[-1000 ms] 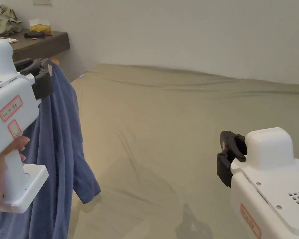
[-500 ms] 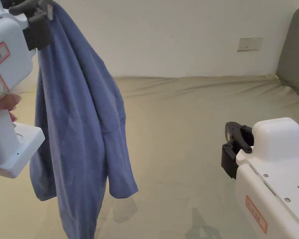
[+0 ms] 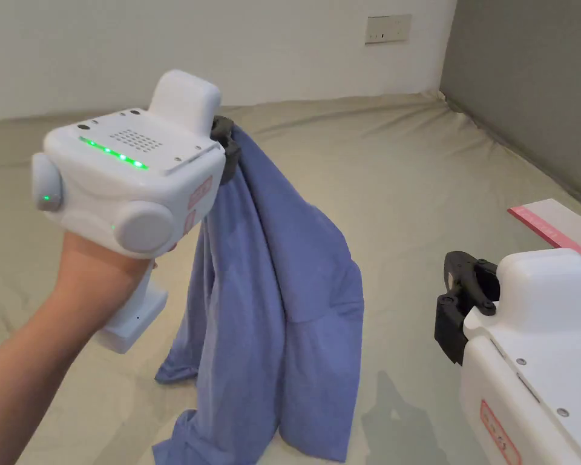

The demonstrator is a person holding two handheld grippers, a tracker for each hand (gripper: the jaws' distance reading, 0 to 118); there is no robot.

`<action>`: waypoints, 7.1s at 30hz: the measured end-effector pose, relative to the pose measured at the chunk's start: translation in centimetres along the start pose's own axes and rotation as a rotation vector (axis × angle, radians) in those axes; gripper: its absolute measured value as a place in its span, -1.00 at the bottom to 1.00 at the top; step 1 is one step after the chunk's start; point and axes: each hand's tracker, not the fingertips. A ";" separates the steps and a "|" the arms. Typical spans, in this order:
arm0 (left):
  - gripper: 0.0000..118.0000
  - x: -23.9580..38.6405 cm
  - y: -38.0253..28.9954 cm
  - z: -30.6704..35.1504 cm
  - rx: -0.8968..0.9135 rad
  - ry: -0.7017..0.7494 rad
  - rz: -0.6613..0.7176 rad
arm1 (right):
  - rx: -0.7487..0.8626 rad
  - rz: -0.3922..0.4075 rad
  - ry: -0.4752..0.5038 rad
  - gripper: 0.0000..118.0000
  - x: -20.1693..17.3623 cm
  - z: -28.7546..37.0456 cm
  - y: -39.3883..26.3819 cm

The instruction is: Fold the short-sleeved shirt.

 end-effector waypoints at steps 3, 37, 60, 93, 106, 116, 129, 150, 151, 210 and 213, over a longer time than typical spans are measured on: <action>-1.00 2.6 -5.4 -6.6 -0.185 -0.028 0.011 | -0.049 0.000 -0.022 -0.98 1.0 -1.7 -1.6; 0.92 -2.0 -7.1 18.1 0.027 0.392 0.351 | 0.090 0.136 0.120 -0.98 -5.0 -0.6 4.2; -1.00 2.5 -6.2 25.3 0.163 0.452 0.219 | 0.181 0.199 0.147 -0.98 -10.1 5.1 4.4; -0.46 6.7 -28.6 6.5 -0.641 0.085 0.388 | -0.232 0.219 0.084 -0.98 -3.9 -5.6 -6.7; -0.86 -0.3 -25.6 12.8 -0.449 0.042 0.655 | -0.659 0.137 0.140 0.93 -2.5 -22.5 -13.5; -0.86 -2.0 -26.0 15.2 -0.481 0.122 0.605 | -0.772 0.061 0.107 0.78 -2.4 -28.9 -18.1; -0.86 -6.9 -21.6 19.0 -0.298 0.185 0.694 | -0.525 0.003 0.188 -0.83 -0.7 -21.0 -10.7; -0.86 -17.0 -5.5 32.2 0.164 0.451 0.667 | 0.235 -0.132 0.096 -0.83 3.9 1.9 11.6; -0.86 -17.4 -4.9 32.6 0.179 0.457 0.658 | 0.264 -0.105 0.086 -0.83 3.5 2.5 12.4; -0.86 -35.8 -7.5 0.6 -0.151 0.539 0.458 | -0.017 0.295 -0.017 -0.83 -7.4 -35.2 18.4; -0.86 -32.9 -12.0 1.2 -0.246 0.510 0.467 | -0.138 0.279 0.016 -0.83 -6.6 -34.7 12.5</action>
